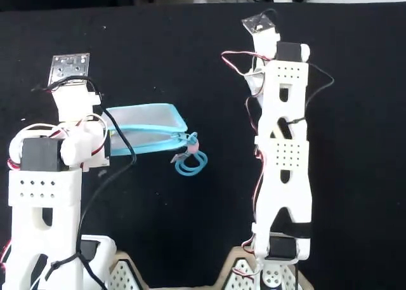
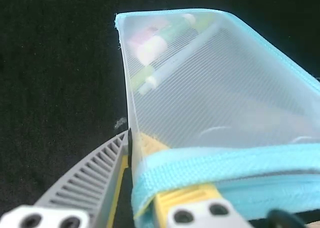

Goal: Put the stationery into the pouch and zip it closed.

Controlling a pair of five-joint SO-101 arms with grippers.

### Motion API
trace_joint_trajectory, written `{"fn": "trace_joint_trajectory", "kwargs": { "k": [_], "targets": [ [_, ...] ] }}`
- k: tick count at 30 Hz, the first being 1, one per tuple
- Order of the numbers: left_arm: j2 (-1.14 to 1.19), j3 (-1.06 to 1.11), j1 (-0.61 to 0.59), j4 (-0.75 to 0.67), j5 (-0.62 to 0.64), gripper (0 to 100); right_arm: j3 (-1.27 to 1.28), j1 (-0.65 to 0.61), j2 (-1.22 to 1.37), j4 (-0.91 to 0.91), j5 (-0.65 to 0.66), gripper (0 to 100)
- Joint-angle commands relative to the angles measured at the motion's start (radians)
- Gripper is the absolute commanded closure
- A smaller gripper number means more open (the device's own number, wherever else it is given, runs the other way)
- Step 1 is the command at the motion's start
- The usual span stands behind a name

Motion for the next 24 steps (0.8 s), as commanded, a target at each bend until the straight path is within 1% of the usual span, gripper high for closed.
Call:
{"fn": "trace_joint_trajectory", "kwargs": {
  "k": [1, 7, 9, 12, 19, 24],
  "targets": [
    [0.006, 0.005, -0.013, 0.006, 0.005, 97, 0.174, -0.040, -0.163, 0.037, -0.034, 98.8],
    [0.006, 0.005, -0.013, 0.006, 0.005, 97, 0.552, -0.087, -0.397, 0.031, -0.025, 98.8],
    [0.006, 0.005, -0.013, 0.006, 0.005, 97, 0.679, -0.101, -0.475, -0.003, -0.025, 98.8],
    [0.006, 0.005, -0.013, 0.006, 0.005, 97, 0.894, -0.110, -0.596, -0.107, -0.006, 98.8],
    [0.006, 0.005, -0.013, 0.006, 0.005, 97, 1.537, -0.115, -0.972, -0.391, 0.049, 98.8],
    [0.006, 0.005, -0.013, 0.006, 0.005, 97, 1.911, -0.126, -1.239, -0.522, 0.118, 98.7]
  ]
}}
